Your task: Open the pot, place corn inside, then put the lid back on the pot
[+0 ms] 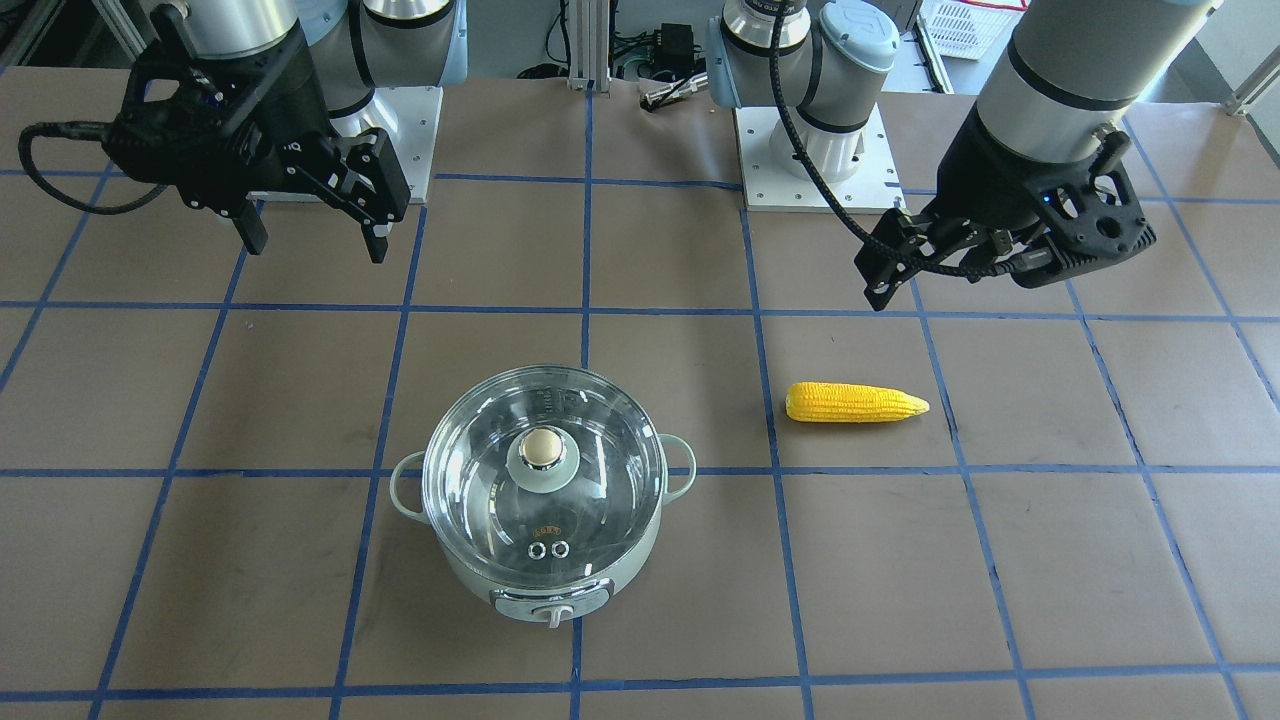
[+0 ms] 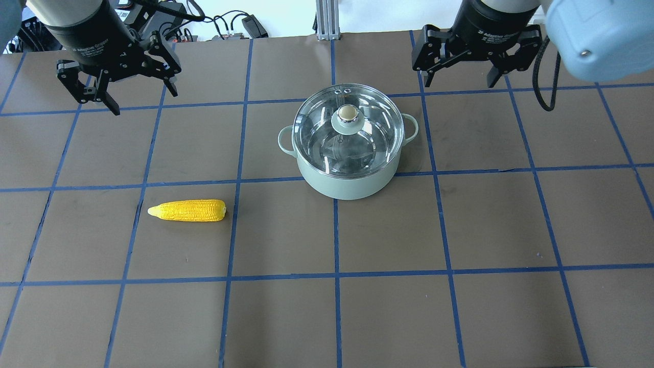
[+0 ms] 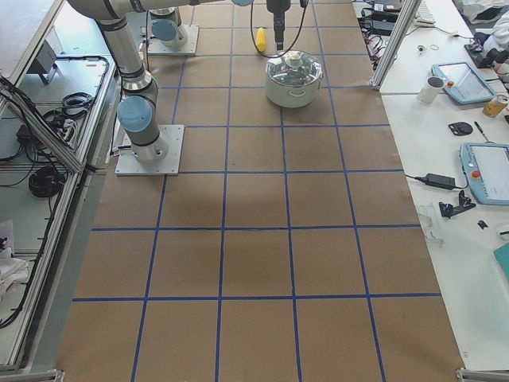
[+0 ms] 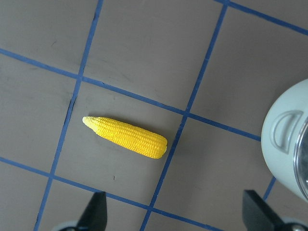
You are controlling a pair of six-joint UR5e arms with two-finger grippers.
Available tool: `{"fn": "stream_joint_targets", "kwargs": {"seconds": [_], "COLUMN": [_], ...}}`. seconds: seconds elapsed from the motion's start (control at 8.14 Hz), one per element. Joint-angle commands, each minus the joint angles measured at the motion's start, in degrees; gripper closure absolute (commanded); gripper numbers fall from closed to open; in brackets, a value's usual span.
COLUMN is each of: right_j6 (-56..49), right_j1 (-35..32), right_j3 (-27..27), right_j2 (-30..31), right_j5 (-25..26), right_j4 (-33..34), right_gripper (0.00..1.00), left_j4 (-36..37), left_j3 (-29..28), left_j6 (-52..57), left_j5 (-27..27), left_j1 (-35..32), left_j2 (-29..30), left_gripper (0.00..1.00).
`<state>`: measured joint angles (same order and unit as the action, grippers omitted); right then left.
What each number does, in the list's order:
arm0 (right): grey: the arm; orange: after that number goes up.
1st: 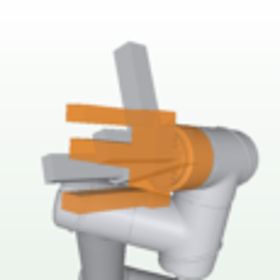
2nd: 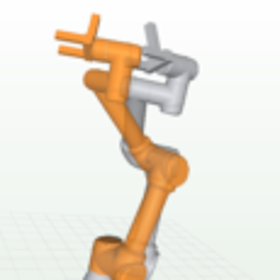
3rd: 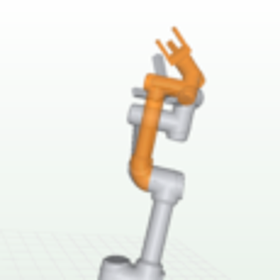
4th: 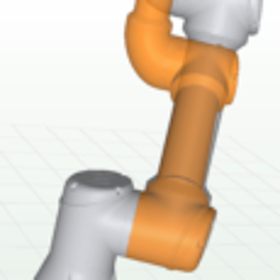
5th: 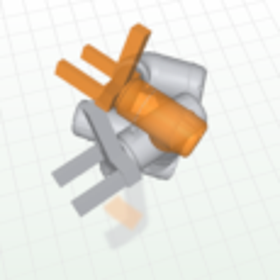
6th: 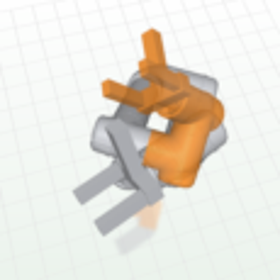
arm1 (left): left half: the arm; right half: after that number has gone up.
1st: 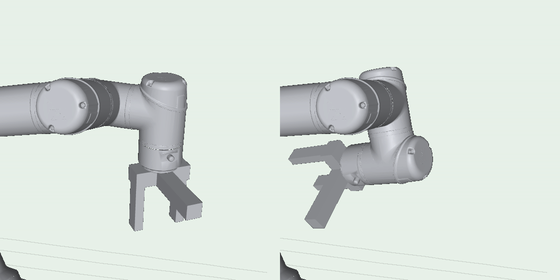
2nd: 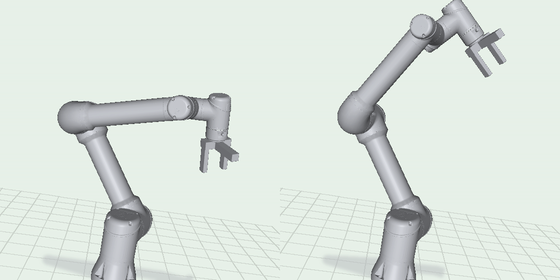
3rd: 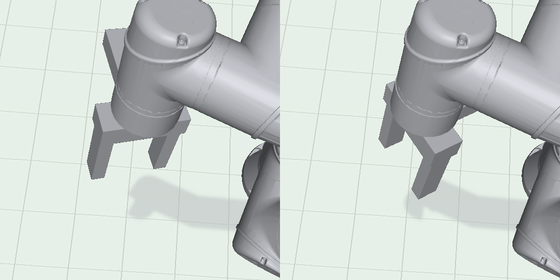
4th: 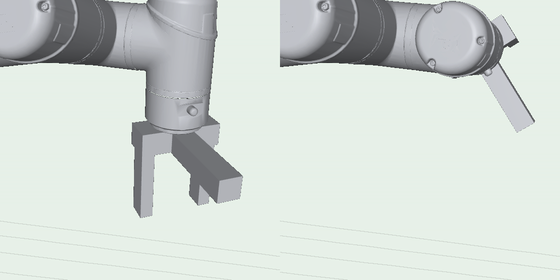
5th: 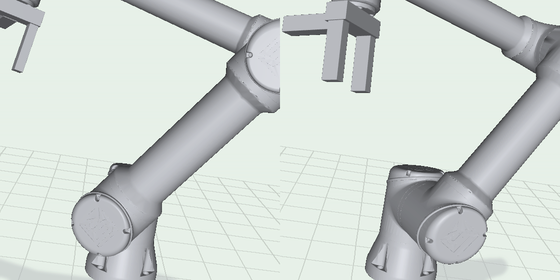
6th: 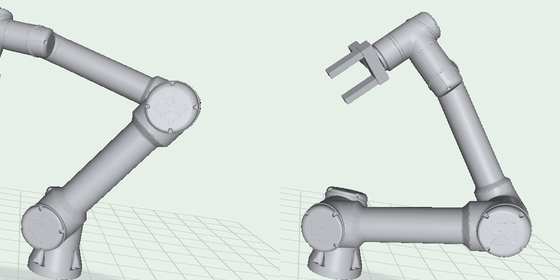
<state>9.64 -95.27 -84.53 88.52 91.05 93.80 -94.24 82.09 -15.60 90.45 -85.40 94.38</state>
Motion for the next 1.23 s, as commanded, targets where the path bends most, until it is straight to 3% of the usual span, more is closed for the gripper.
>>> {"fn": "stream_joint_targets", "kwargs": {"seconds": [0.0, 0.37, 0.61, 0.86, 1.11], "right_j6": [0.4, 2.8, 2.9, 2.9, 7.0], "right_j1": [-1.1, -10.8, -12.0, -12.0, -12.0], "right_j3": [3.0, 2.8, -0.4, -3.3, -3.2], "right_j2": [-8.3, -16.4, -17.0, -16.8, -17.8], "right_j5": [-1.3, -1.0, -1.0, -0.8, 1.6], "right_j4": [5.4, 14.6, 18.8, 20.9, 21.9], "right_gripper": [0.0, 0.0, 0.0, 0.0, 0.0], "left_j4": [-4.7, -6.5, -5.8, -5.4, 6.4], "left_j3": [0.4, 0.4, 0.6, 1.3, 8.7], "left_j6": [-12.3, -31.5, -33.0, -42.9, -50.9], "left_j5": [-0.2, -0.6, -0.8, -1.2, -7.5], "left_j1": [5.5, 6.7, 6.7, 6.8, 6.8], "left_j2": [1.0, 2.6, 4.7, 6.9, 7.5], "left_gripper": [0.0, 0.0, 0.0, 0.0, 0.0]}}
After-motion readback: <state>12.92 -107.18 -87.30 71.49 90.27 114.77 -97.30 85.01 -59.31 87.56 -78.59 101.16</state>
